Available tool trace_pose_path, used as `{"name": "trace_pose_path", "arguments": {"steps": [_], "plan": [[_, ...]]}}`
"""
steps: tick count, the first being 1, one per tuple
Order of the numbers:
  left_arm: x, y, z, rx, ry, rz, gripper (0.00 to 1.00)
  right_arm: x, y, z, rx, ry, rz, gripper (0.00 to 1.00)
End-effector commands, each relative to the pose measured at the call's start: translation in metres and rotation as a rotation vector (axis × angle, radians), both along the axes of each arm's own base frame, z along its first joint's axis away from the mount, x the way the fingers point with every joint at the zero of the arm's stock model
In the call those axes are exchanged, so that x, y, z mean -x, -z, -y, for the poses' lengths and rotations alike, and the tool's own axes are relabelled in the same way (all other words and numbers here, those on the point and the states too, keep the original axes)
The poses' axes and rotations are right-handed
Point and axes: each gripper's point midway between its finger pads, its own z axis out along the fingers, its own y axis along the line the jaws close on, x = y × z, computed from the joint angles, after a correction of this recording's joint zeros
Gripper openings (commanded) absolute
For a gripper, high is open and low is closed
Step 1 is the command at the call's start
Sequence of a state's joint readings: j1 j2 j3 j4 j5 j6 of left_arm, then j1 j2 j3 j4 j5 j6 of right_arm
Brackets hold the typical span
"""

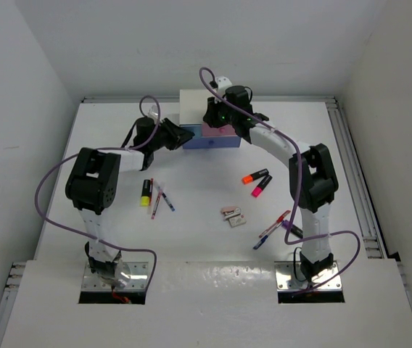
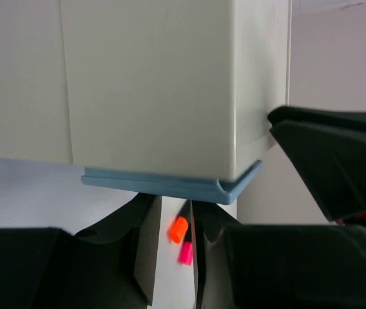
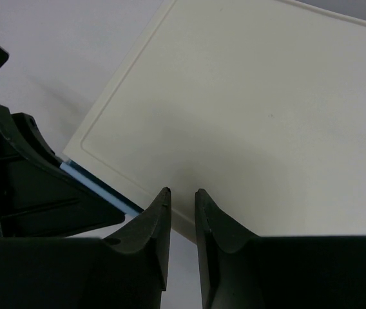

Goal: Sort the stationery into containers
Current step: Open the drawer

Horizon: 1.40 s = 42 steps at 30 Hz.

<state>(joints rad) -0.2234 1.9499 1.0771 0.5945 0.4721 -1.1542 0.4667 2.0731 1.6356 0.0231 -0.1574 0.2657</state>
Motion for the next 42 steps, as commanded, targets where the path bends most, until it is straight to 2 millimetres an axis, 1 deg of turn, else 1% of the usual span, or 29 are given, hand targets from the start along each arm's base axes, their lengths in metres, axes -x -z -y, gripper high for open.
{"name": "trace_pose_path", "arguments": {"steps": [1,2,3,4,5,6,7,9,12,13,14,17,24,31,32,33,34,35,36,38,40,42], "plan": [[0.022,-0.023,0.008,0.025,0.057,0.039,0.0,0.007,-0.013,-0.004,-0.014,-0.009,0.011,0.21],[0.026,-0.027,0.007,0.026,0.062,0.045,0.0,0.007,-0.013,-0.003,-0.014,-0.006,0.01,0.21],[0.032,-0.022,0.007,0.025,0.067,0.03,0.0,0.007,-0.014,-0.004,-0.013,-0.007,0.013,0.21],[0.036,-0.021,0.007,0.025,0.07,0.024,0.0,0.006,-0.013,-0.003,-0.012,-0.002,0.012,0.21],[0.04,-0.026,0.008,0.027,0.075,0.032,0.0,0.007,-0.013,-0.004,-0.013,-0.004,0.011,0.21],[0.047,-0.02,0.008,0.024,0.081,0.012,0.0,0.007,-0.013,-0.004,-0.012,-0.005,0.012,0.21],[0.05,-0.025,0.007,0.024,0.084,0.02,0.0,0.006,-0.014,-0.003,-0.013,-0.002,0.013,0.21],[0.062,-0.02,0.011,0.023,0.105,-0.001,0.0,0.006,-0.015,-0.002,-0.012,0.003,0.015,0.21],[0.078,-0.018,0.014,0.018,0.13,-0.019,0.0,0.005,-0.016,-0.002,-0.013,0.004,0.018,0.21],[0.082,-0.022,0.016,0.018,0.138,-0.01,0.0,0.005,-0.016,-0.002,-0.011,0.007,0.017,0.21],[0.088,-0.017,0.016,0.015,0.145,-0.024,0.0,0.005,-0.016,-0.002,-0.013,0.007,0.018,0.21],[0.096,-0.016,0.016,0.016,0.139,-0.032,0.0,0.003,-0.015,-0.001,-0.01,0.011,0.019,0.21],[0.107,-0.022,0.014,0.011,0.148,-0.036,0.0,-0.001,-0.011,-0.001,-0.004,0.025,0.019,0.21],[0.124,-0.007,0.018,-0.006,0.184,-0.081,0.0,-0.005,-0.012,0.0,-0.001,0.034,0.03,0.22],[0.125,-0.005,0.018,-0.008,0.187,-0.083,0.02,-0.004,-0.013,-0.001,0.0,0.033,0.032,0.22],[0.126,-0.004,0.018,-0.009,0.19,-0.088,0.06,-0.006,-0.014,0.001,0.001,0.038,0.037,0.23],[0.126,-0.004,0.018,-0.01,0.192,-0.089,0.15,-0.006,-0.014,0.001,0.001,0.038,0.037,0.23],[0.127,-0.005,0.019,-0.008,0.198,-0.088,0.18,-0.006,-0.015,0.0,0.001,0.038,0.038,0.23],[0.128,-0.005,0.019,-0.009,0.201,-0.09,0.18,-0.006,-0.017,0.001,0.001,0.041,0.042,0.23],[0.132,-0.002,0.019,-0.02,0.212,-0.097,0.14,-0.006,-0.017,0.002,0.004,0.044,0.043,0.24],[0.134,-0.002,0.019,-0.03,0.214,-0.095,0.14,-0.006,-0.018,0.003,0.004,0.047,0.047,0.24],[0.136,0.0,0.019,-0.036,0.216,-0.098,0.18,-0.005,-0.018,0.002,0.005,0.046,0.046,0.24]]}}
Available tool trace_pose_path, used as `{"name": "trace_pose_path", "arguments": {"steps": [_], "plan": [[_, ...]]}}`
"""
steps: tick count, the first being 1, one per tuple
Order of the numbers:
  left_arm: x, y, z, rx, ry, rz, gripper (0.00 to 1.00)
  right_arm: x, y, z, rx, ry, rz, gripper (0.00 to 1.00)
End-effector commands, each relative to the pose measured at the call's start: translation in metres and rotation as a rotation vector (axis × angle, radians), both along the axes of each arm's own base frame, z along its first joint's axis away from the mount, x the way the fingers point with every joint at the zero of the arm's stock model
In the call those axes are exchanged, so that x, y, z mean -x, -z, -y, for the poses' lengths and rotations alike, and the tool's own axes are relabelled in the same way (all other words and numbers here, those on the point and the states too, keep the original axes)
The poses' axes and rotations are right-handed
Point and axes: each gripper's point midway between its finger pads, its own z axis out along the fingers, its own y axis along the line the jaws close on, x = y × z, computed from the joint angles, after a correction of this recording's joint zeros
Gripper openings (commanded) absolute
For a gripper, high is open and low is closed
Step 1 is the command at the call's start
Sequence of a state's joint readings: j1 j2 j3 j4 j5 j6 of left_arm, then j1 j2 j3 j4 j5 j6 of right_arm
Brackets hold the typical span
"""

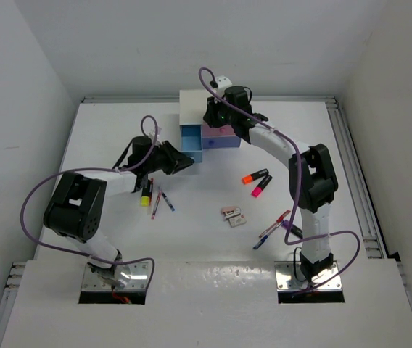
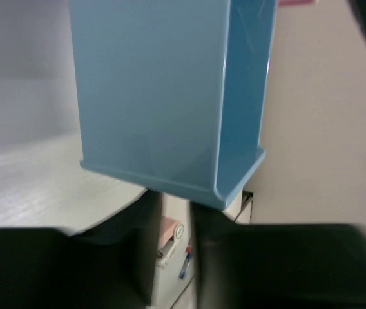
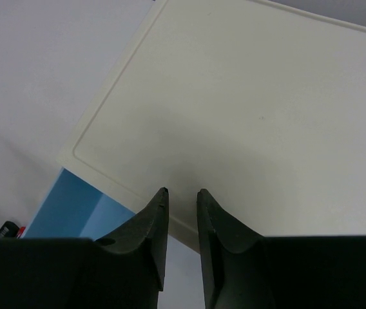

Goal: Sort the stationery into containers
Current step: Open the drawer

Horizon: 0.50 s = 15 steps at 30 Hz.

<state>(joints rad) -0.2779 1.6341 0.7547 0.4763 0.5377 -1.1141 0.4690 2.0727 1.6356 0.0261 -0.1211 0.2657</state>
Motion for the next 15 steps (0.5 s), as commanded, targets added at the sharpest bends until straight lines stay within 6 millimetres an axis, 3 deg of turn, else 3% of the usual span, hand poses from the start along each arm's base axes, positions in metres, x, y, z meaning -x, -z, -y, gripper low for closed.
{"name": "trace_pose_path", "arguments": {"steps": [1,2,3,5,9,11,14,15], "plan": [[0.023,-0.004,0.011,0.0,0.083,-0.003,0.33,-0.002,-0.019,0.0,-0.005,0.016,0.039,0.25],[0.024,-0.005,0.012,0.001,0.087,0.002,0.49,-0.001,-0.02,-0.001,-0.005,0.014,0.041,0.25],[0.023,-0.006,0.011,-0.005,0.092,0.011,0.84,-0.001,-0.021,-0.001,-0.002,0.011,0.044,0.25],[0.023,-0.008,0.014,-0.02,0.111,0.028,1.0,0.0,-0.024,0.001,-0.002,0.012,0.047,0.25],[0.023,-0.014,0.012,-0.066,0.151,0.073,1.0,0.001,-0.038,0.001,-0.005,0.003,0.07,0.25],[0.019,-0.032,0.008,-0.074,0.15,0.132,1.0,0.004,-0.052,0.002,-0.013,0.0,0.09,0.25],[0.018,-0.053,-0.006,-0.129,0.155,0.199,1.0,0.012,-0.081,0.007,-0.006,-0.019,0.136,0.34],[0.019,-0.066,-0.012,-0.154,0.16,0.25,1.0,0.015,-0.09,0.009,-0.005,-0.023,0.148,0.42]]}}
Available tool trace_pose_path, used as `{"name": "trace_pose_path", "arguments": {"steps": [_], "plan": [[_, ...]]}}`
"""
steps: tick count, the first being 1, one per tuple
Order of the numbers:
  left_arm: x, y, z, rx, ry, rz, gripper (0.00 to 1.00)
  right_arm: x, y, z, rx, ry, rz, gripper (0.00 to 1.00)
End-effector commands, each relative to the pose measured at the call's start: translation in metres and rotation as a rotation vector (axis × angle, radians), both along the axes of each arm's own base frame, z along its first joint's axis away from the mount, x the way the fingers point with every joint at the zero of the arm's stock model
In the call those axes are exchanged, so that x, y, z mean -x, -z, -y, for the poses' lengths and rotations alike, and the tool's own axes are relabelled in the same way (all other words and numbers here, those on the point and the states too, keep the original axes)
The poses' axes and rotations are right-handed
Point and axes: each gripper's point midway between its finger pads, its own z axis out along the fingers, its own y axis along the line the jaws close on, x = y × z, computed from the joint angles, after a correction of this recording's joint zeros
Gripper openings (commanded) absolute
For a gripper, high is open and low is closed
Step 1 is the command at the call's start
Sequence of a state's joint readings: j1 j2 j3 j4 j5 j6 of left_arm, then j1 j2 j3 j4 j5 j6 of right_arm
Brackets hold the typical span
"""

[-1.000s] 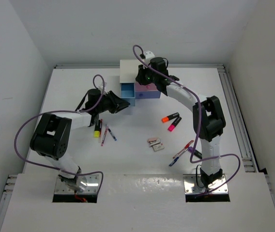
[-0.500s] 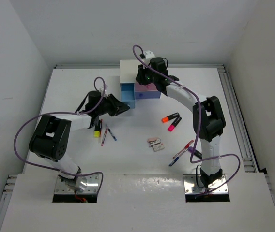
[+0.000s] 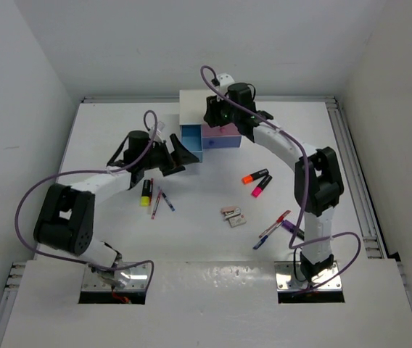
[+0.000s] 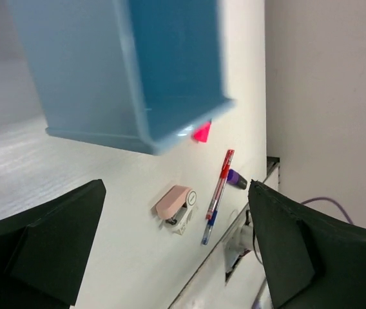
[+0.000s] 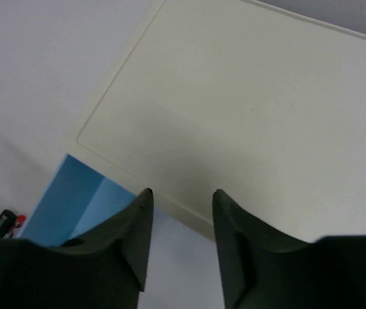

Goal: Sort the stationery into containers
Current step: Open the drawer, then grab a piece of stationery with the right arm

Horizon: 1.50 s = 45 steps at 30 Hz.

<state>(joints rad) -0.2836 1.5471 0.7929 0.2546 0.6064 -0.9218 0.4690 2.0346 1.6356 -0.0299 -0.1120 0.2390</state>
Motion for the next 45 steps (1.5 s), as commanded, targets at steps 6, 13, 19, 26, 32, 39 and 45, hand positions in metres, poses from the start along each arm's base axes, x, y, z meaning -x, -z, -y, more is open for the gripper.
{"name": "trace_pose_path", "arguments": {"steps": [6,13,19,26,32,39,45], "plan": [[-0.01,-0.1,-0.076,-0.188,0.006,0.313,1.0,0.059,-0.127,0.043,0.039,-0.104,0.141,0.72],[-0.015,-0.106,-0.177,-0.476,-0.136,0.284,1.0,0.183,-0.047,0.084,0.261,-0.271,-0.152,0.83],[0.003,-0.117,-0.208,-0.556,-0.166,0.352,1.0,0.253,0.024,0.09,0.381,-0.431,-0.273,0.7],[0.025,-0.128,-0.206,-0.546,-0.125,0.438,1.0,0.276,0.079,0.1,0.466,-0.502,-0.335,0.46],[0.026,-0.122,-0.208,-0.536,-0.137,0.43,1.0,0.27,0.093,0.091,0.425,-0.475,-0.365,0.46],[0.022,-0.11,-0.209,-0.509,-0.137,0.387,1.0,0.267,0.099,0.063,0.381,-0.549,-0.421,0.38],[0.022,-0.104,-0.215,-0.519,-0.146,0.377,1.0,0.277,0.119,0.055,0.406,-0.608,-0.521,0.57]]}}
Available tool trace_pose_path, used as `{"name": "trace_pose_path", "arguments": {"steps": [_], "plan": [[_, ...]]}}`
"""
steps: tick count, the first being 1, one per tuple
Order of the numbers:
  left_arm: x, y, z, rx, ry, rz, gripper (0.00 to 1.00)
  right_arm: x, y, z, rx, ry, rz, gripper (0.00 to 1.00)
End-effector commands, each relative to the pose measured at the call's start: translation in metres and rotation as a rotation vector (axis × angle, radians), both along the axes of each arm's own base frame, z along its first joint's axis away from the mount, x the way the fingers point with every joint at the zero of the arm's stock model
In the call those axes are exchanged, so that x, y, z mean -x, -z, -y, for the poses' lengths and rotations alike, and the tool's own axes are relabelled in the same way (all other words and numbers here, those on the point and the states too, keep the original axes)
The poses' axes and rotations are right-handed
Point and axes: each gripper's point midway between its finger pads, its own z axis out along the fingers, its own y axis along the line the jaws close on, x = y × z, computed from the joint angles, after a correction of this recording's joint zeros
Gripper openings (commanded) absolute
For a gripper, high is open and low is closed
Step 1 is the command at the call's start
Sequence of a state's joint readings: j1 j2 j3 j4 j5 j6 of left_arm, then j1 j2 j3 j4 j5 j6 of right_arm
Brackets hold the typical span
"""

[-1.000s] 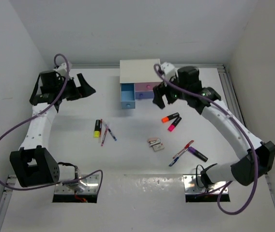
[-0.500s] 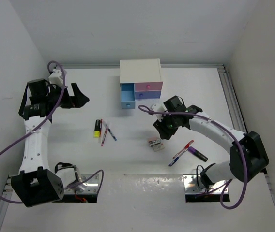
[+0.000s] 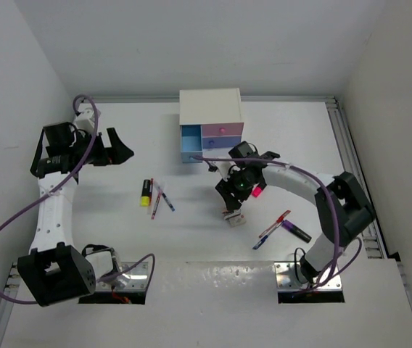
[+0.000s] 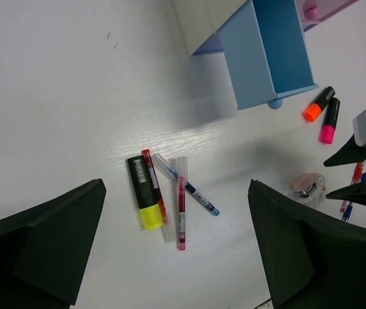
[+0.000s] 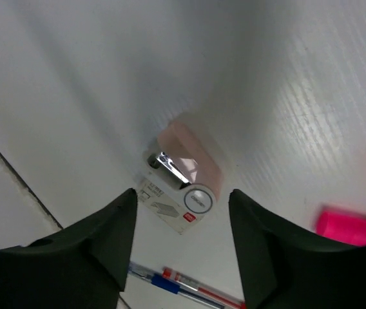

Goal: Sort the stationery into containers
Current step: Grab a piece of stationery with the right arm

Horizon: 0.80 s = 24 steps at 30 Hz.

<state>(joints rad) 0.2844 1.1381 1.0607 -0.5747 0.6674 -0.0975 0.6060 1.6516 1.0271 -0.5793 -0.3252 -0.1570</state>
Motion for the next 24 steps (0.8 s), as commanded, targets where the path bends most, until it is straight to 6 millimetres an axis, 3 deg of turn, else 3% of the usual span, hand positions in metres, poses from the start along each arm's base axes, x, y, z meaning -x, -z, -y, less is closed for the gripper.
{"name": "trace_pose_path", "arguments": {"steps": [1,7,15,19,24], "plan": [[-0.004,-0.004,-0.005,-0.002,-0.001,0.031,1.0,-0.004,-0.004,-0.015,-0.024,-0.026,-0.027,0.61],[-0.006,-0.001,-0.011,0.005,-0.023,0.023,1.0,-0.013,0.02,-0.011,0.036,0.063,-0.053,0.75],[-0.006,0.001,-0.02,0.012,-0.059,0.017,1.0,-0.003,0.043,0.006,0.164,0.147,-0.106,0.76],[-0.004,0.006,-0.024,0.02,-0.082,-0.001,0.99,0.005,0.046,0.004,0.18,0.207,-0.157,0.73],[-0.004,0.01,-0.03,0.026,-0.109,-0.014,0.99,0.014,0.053,0.001,0.194,0.219,-0.219,0.59]]}}
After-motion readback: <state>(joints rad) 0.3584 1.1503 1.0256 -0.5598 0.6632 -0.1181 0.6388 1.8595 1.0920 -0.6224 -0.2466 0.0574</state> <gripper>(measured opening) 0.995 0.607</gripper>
